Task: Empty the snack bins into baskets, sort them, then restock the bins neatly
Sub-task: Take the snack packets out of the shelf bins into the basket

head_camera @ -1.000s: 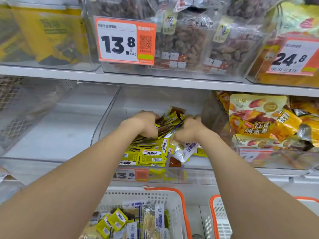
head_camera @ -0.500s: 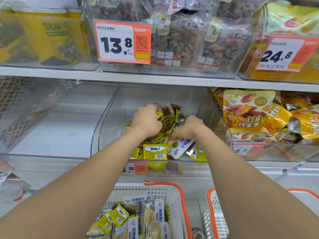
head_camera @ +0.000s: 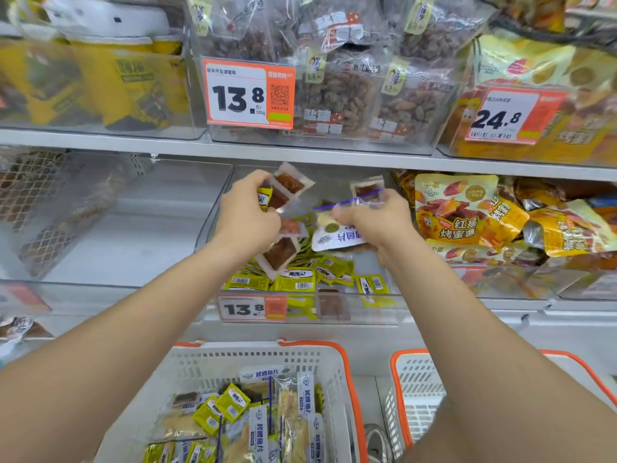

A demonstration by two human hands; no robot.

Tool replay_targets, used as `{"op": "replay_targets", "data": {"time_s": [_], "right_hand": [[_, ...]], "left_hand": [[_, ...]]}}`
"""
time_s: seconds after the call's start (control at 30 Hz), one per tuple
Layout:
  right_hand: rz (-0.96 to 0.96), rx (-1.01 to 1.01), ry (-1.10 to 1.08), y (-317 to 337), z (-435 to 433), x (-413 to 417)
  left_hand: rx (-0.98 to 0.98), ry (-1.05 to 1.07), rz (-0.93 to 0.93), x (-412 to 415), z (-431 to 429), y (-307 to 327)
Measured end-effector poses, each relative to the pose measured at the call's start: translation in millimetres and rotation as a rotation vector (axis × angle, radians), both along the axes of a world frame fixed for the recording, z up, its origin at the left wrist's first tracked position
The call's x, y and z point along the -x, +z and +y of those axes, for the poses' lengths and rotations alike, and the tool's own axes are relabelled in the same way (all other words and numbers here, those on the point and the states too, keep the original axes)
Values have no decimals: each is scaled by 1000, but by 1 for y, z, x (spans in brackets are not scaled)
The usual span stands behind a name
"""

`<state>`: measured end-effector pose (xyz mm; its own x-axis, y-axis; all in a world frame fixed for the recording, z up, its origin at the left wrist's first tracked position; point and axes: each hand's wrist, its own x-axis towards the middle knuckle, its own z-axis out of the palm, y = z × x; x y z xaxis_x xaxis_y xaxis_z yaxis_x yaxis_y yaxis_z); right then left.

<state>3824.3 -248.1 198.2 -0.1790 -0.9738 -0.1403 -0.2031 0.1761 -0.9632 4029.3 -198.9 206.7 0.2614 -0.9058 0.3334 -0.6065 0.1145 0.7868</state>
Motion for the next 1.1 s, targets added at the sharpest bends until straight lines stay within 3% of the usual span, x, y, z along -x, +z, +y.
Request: {"op": "replay_targets", "data": {"time_s": [0.07,0.13,0.27,0.37,0.53,0.7,0.77,0.87,0.97,1.03,1.1], "right_hand": [[-83,21,57,17,31,-6],[-42,35,176,29,60,-5],[132,-32,492,32,100,-7],[387,-65,671,23,115,-19],[706,-27,957,-4,127,-40],[749,-206,1176,2,124,-42],[673,-172,1114,12,118,-38],[503,12,766,25,95,-28],[713,115,453,21,61,-16],[961,-10,420,11,48,-16],[977,-152,513,5,43,-21]], "left_hand": [[20,-26,127,-1,18,8],[9,-58,159,-5,37,13],[-28,-130,-152,-22,80,9],[-37,-192,-359,-30,118,-12],[-200,-403,-444,-42,148,-51],[-559,-463,-583,-51,148,-51],[-549,-441,-565,-51,145,-47],[-258,-272,-430,-41,134,-32],[-82,-201,-384,-28,108,-16],[-211,-209,-493,-20,81,-10],[-480,-228,-608,-9,56,-6]]}}
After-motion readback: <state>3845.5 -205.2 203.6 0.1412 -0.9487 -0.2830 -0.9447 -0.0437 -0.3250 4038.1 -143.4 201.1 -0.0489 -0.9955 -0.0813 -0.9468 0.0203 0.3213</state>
